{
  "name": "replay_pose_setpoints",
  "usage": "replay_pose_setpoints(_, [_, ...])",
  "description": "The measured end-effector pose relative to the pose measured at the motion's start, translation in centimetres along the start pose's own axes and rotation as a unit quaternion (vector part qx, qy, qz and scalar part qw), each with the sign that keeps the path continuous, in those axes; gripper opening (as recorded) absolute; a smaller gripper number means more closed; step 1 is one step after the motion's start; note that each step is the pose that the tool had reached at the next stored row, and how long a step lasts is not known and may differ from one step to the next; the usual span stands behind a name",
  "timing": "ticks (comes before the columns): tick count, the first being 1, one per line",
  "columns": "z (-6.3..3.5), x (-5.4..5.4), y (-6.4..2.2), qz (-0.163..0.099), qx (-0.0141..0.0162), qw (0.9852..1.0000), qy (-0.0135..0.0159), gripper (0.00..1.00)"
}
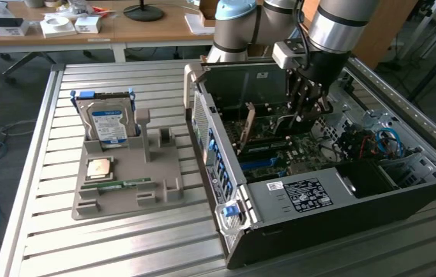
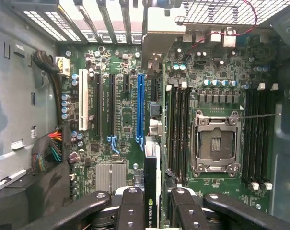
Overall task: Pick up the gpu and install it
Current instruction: 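Insert the gpu into the slot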
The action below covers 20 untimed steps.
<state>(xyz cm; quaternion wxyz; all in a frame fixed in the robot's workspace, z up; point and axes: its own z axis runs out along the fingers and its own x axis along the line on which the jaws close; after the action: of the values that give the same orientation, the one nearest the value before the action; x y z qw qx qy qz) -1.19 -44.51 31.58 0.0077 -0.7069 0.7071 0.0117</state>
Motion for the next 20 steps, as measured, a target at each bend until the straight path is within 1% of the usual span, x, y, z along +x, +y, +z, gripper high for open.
replay_pose_setpoints(8, [0.01, 0.00, 0.13, 0.000, 0.0000, 1.0000, 0.0000, 0.26])
replay_pose_setpoints(17, [0.01, 0.00, 0.56, 0.000, 0.0000, 1.0000, -0.0001, 0.26])
replay_pose_setpoints(20, [0.01, 0.00, 0.58, 0.000, 0.0000, 1.0000, 0.0000, 0.26])
